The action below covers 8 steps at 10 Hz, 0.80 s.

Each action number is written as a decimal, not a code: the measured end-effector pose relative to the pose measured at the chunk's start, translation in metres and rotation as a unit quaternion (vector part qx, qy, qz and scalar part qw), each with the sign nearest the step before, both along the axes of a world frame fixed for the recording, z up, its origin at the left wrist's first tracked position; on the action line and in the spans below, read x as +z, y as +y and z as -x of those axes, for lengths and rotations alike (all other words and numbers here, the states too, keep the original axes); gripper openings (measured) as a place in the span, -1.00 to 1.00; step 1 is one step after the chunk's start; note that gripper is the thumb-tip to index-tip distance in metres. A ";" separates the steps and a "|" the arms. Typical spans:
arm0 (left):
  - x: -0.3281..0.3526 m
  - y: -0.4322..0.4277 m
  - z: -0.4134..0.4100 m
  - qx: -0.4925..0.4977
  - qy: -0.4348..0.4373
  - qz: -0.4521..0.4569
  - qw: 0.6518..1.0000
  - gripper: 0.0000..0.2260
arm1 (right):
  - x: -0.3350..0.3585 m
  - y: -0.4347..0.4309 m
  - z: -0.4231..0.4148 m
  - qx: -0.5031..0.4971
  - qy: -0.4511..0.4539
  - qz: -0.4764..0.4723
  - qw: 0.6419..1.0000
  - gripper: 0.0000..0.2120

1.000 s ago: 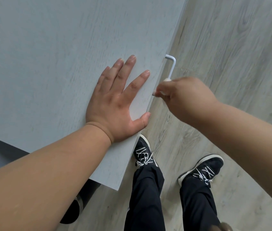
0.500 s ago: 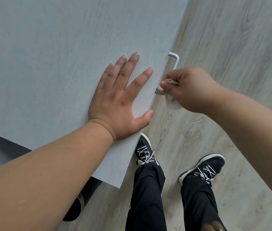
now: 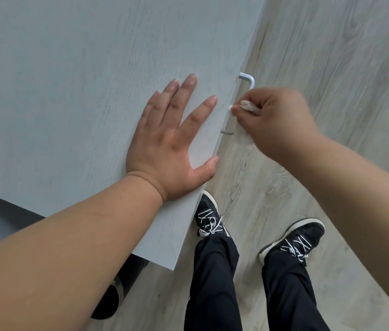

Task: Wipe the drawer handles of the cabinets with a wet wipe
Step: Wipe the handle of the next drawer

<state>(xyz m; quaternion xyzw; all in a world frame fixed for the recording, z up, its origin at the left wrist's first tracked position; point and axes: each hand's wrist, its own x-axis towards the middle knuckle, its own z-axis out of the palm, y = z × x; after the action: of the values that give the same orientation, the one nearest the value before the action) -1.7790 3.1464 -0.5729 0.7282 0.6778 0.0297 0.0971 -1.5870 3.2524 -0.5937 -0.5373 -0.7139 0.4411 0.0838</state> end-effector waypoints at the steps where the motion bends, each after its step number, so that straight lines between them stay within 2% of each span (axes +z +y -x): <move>1: 0.000 0.000 0.000 0.000 0.000 0.000 1.000 -0.20 | 0.000 -0.004 0.002 0.120 -0.076 -0.061 0.988 -0.78; 2: 0.000 0.000 0.000 -0.001 -0.003 0.000 1.000 -0.20 | 0.002 -0.009 0.003 0.177 -0.109 -0.037 0.977 -0.76; 3: 0.000 0.000 0.001 -0.001 -0.002 0.001 1.000 -0.20 | 0.005 0.002 0.003 0.192 -0.111 0.006 0.975 -0.72; 4: -0.001 -0.001 0.001 -0.001 -0.004 -0.002 1.000 -0.20 | 0.007 0.011 0.000 0.106 -0.038 0.096 0.989 -0.74; 5: -0.001 0.000 0.001 0.000 -0.003 -0.004 1.000 -0.20 | 0.004 -0.004 0.000 0.094 -0.028 0.039 0.994 -0.78; 6: 0.000 0.001 0.000 -0.001 -0.003 -0.001 1.000 -0.21 | 0.002 -0.016 -0.001 0.143 -0.055 -0.039 0.987 -0.81; 7: -0.001 0.001 0.001 -0.003 -0.001 0.000 1.000 -0.20 | 0.000 -0.005 -0.003 0.108 -0.026 0.024 0.994 -0.80; 8: -0.001 0.000 0.001 -0.004 0.002 0.000 1.000 -0.20 | -0.001 -0.004 -0.002 0.035 0.011 0.042 0.998 -0.83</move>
<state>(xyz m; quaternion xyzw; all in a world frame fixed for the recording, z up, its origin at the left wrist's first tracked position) -1.7798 3.1466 -0.5740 0.7312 0.6748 0.0276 0.0957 -1.5852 3.2487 -0.5943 -0.5100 -0.7121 0.4795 0.0537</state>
